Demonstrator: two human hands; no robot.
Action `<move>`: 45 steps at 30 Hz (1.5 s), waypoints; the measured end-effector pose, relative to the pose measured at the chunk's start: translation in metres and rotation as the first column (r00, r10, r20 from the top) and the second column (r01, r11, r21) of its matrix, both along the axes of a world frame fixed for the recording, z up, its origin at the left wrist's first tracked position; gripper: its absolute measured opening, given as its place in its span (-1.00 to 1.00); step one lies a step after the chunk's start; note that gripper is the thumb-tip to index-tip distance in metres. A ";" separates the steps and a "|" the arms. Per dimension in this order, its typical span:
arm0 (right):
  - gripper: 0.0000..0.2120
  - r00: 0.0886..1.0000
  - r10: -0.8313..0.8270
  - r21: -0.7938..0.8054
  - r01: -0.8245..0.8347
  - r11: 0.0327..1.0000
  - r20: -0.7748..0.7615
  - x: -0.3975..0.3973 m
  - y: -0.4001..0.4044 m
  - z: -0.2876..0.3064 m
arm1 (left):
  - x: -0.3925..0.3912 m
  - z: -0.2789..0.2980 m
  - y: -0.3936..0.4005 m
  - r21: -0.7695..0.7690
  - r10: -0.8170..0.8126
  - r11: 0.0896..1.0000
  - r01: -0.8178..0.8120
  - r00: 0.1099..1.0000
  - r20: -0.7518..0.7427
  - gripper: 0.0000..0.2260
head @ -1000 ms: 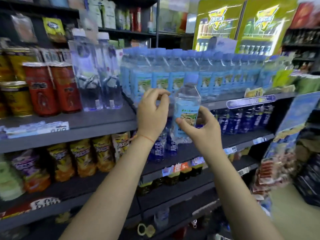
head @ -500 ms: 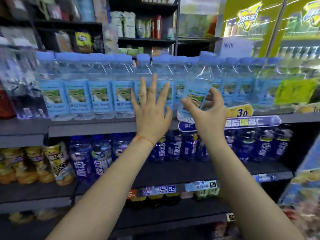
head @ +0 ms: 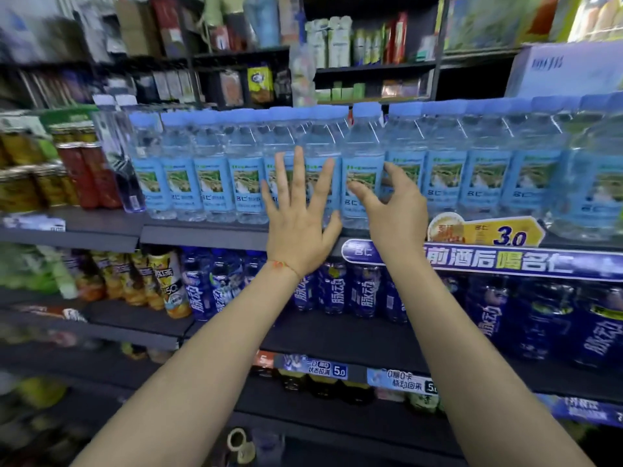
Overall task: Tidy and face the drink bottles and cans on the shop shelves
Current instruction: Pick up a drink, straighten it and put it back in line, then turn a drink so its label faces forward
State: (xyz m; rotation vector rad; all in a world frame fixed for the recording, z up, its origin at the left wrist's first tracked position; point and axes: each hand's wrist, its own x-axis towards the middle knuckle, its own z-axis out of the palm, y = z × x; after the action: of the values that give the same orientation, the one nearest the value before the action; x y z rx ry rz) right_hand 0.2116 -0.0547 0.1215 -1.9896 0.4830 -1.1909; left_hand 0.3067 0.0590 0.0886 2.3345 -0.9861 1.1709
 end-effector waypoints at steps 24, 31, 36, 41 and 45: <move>-0.87 0.857 0.359 0.035 -0.373 0.927 -0.370 0.061 0.281 -0.102 | 0.066 -0.086 0.324 -0.183 -0.247 0.969 0.169 0.746 -0.618 -0.82; -0.85 0.725 0.513 0.173 -0.494 0.852 -0.459 0.147 0.458 -0.171 | 0.122 -0.166 0.526 -0.283 -0.217 0.958 -0.053 0.510 -0.832 -0.81; -0.84 0.600 0.624 0.285 -0.566 0.774 -0.501 0.205 0.560 -0.212 | 0.153 -0.202 0.634 -0.279 -0.178 0.941 -0.190 0.425 -0.888 -0.81; -0.85 0.477 0.705 0.351 -0.634 0.689 -0.524 0.279 0.648 -0.248 | 0.197 -0.229 0.724 -0.172 -0.060 0.938 -0.300 0.347 -0.936 -0.82; -0.83 0.422 0.766 0.398 -0.673 0.623 -0.485 0.360 0.722 -0.267 | 0.260 -0.239 0.793 -0.099 0.027 0.925 -0.367 0.322 -0.946 -0.82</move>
State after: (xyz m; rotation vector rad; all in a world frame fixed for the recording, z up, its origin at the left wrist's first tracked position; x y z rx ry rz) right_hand 0.5715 0.6673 -0.1457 -2.0684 -0.0448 0.0873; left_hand 0.5670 0.8518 -0.1504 2.2922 -0.0393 -0.1633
